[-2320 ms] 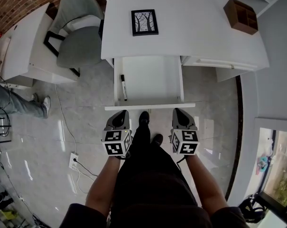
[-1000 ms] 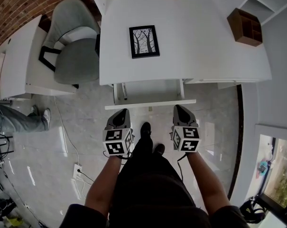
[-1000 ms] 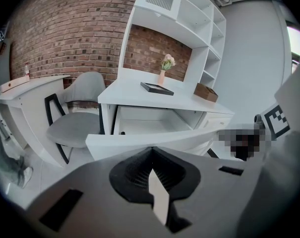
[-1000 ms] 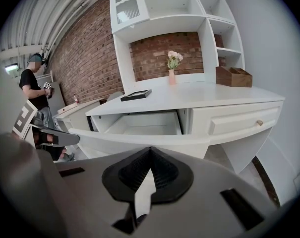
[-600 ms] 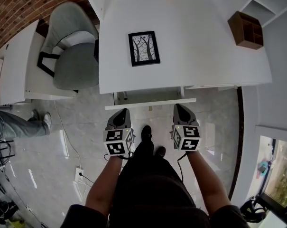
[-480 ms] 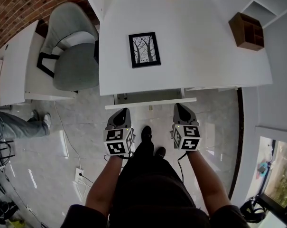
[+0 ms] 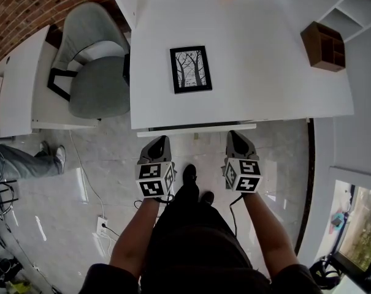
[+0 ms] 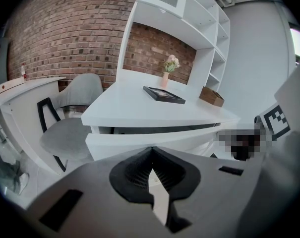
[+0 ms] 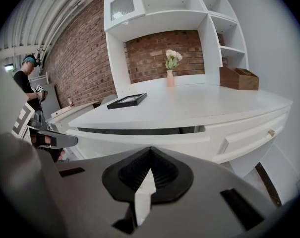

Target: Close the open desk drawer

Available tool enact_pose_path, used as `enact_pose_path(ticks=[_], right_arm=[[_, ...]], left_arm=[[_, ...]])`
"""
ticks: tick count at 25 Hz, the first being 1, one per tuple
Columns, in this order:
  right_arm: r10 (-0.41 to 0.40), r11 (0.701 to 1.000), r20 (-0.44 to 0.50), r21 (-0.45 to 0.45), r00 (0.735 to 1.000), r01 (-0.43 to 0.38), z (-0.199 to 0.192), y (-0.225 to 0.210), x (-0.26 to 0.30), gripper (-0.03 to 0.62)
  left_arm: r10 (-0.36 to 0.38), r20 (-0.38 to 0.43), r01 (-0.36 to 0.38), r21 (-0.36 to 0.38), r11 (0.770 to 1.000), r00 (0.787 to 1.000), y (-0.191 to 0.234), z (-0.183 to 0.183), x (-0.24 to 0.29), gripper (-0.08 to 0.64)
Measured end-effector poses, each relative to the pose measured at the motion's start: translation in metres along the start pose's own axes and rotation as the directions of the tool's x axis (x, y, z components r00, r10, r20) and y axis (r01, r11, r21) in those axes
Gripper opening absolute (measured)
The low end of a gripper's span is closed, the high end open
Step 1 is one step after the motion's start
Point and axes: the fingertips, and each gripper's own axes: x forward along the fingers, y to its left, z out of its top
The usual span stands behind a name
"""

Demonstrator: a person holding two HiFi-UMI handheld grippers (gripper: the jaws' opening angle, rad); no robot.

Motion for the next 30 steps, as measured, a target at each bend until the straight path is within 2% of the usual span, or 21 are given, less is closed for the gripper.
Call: enact_pose_path(ticks=[30], right_arm=[[0.003,0.999,0.032,-0.035,0.999,-0.002,0.015,-0.004,0.02,0.005]], left_arm=[[0.031,0.054,-0.031,0.007,0.999,0.998,0.008,0.017,0.018,0.009]])
